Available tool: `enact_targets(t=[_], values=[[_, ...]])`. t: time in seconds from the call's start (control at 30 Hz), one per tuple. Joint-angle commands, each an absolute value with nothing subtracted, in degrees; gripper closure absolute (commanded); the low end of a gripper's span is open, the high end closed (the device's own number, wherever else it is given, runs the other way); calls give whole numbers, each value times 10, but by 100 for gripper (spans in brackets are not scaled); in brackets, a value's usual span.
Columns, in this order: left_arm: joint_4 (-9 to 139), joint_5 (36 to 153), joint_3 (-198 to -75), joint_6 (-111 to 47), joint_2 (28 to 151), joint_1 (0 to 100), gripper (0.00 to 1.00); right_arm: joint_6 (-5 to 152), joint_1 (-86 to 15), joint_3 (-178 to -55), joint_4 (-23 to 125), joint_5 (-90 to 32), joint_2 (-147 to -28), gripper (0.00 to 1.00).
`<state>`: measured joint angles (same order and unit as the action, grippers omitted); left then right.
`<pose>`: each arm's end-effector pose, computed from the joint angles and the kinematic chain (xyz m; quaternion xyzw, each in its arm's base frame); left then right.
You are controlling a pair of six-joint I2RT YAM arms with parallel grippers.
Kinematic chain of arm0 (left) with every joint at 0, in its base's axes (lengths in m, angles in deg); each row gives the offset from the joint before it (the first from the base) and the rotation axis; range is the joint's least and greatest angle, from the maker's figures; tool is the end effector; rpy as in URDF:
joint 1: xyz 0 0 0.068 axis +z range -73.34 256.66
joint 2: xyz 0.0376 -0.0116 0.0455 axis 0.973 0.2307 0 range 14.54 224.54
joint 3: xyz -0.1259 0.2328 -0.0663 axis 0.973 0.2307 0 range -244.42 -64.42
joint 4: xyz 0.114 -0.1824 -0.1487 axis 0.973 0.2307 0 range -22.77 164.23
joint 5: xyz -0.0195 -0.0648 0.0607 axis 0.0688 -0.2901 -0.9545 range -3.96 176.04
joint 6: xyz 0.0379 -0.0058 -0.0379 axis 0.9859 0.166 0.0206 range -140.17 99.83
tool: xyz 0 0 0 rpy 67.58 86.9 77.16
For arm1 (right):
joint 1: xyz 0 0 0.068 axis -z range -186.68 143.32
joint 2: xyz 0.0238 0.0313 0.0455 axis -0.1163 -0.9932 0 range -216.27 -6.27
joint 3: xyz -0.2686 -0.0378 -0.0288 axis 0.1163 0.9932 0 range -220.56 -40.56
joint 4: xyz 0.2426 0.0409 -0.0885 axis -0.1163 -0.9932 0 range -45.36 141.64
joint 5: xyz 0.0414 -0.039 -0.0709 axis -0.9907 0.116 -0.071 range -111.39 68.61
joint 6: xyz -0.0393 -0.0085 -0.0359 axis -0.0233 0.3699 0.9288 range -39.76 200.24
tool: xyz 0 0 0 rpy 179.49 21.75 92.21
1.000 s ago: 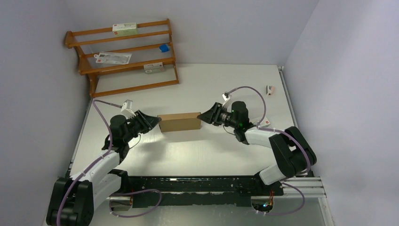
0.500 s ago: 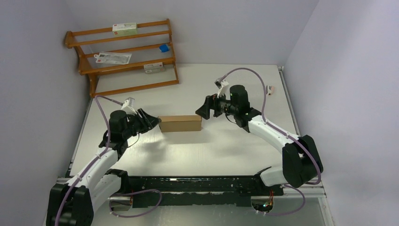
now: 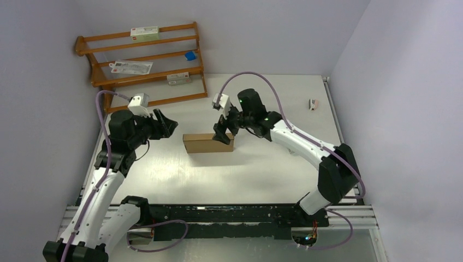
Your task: Fold the paper box
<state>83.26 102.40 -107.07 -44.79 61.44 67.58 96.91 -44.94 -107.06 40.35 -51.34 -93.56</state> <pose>0.1859 -0.0398 0.3105 -0.0292 0.8157 -0.2758 0.5076 0.2612 0.2286 0.2906 -0.5008 0.6923 0.3097 0.4172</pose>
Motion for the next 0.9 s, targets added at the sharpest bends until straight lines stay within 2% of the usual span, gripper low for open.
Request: enact_targets(t=[0.0, 0.1, 0.23, 0.5, 0.6, 0.7, 0.8, 0.87], values=[[918, 974, -1093, -343, 599, 679, 31, 1080, -459, -1130, 320, -506, -986, 5], [916, 956, -1079, -325, 587, 679, 31, 1116, -475, -1174, 258, -523, -1024, 5], [919, 949, -1065, -320, 572, 680, 31, 1145, -508, -1209, 224, -484, -1069, 6], [933, 914, -1069, -317, 560, 680, 32, 1189, -514, -1273, 171, -472, -1130, 21], [935, 910, -1070, -318, 558, 677, 32, 1209, -525, -1278, 158, -472, -1130, 32], [939, 901, -1072, -318, 556, 668, 31, 1218, -533, -1275, 158, -446, -1123, 50], [943, 876, -1076, -316, 548, 652, 30, 1225, -536, -1278, 146, -432, -1112, 56], [946, 862, -1077, -314, 536, 638, 30, 1225, -540, -1274, 147, -406, -1097, 63]])
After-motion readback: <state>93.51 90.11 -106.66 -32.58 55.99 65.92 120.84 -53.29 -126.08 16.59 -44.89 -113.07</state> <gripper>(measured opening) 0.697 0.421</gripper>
